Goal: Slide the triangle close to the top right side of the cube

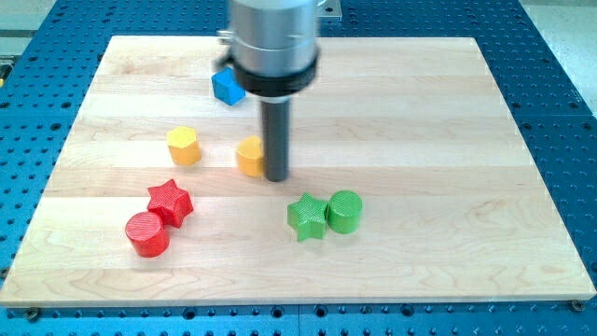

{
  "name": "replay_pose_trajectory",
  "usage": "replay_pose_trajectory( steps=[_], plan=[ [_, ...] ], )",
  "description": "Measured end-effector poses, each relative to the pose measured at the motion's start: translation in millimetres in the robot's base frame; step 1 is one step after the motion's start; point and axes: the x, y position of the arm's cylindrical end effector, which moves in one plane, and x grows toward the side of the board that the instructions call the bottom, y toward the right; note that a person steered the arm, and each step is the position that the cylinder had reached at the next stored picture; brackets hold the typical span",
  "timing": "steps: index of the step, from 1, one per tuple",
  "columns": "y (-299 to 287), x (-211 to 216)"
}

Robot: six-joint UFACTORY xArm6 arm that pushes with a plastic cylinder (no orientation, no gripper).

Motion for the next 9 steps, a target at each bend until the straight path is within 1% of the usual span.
replay_pose_trajectory(
  steps=[1, 2, 3, 4, 5, 6, 7, 8, 9],
  plan=[
    [-34, -9],
    [12, -40],
    [10, -120],
    [71, -176],
    [88, -248],
    [65, -272],
    [-7, -268],
    [-22, -267],
    [-19, -210]
  ],
)
